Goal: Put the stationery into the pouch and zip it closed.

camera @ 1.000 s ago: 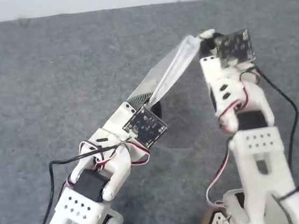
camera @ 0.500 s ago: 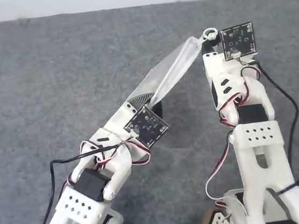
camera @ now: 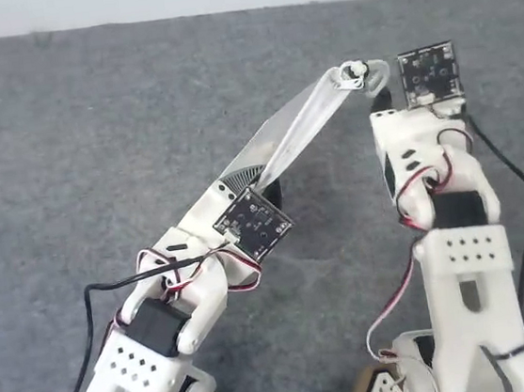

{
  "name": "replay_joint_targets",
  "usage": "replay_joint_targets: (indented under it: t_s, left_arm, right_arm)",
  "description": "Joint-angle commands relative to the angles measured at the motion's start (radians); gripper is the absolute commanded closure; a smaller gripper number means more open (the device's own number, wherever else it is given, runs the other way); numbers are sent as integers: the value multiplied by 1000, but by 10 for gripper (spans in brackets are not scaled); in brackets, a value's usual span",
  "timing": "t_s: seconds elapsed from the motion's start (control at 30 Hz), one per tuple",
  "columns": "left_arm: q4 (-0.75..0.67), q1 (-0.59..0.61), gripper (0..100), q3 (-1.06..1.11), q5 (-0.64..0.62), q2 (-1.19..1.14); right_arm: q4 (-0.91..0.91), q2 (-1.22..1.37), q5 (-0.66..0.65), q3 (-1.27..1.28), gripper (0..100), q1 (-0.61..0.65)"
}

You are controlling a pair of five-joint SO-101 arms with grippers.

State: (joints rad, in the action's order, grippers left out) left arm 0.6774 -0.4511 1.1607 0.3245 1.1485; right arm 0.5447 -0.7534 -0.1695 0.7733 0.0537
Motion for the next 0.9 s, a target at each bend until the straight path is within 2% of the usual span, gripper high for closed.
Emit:
replay_joint_targets:
  t_s: [0.0,0.07,0.23,0.57,0.7,0.87]
  left_arm:
    - [-5,11,976,4,-20,9]
    - [-5,11,935,4,-37,9]
    - [43,11,817,-33,-181,9]
    - [324,-55,735,-219,-327,9]
    - [374,-55,727,-274,-384,9]
    - [377,-52,729,-282,-391,11]
  right_arm:
    - [61,-101,-15,-48,706,16]
    - [87,-137,-15,-48,706,16]
    - [154,-223,-15,-48,707,16]
    - [197,-315,-12,-48,818,16]
    - [197,-315,-12,-48,818,16]
    - [199,-315,-11,-46,821,16]
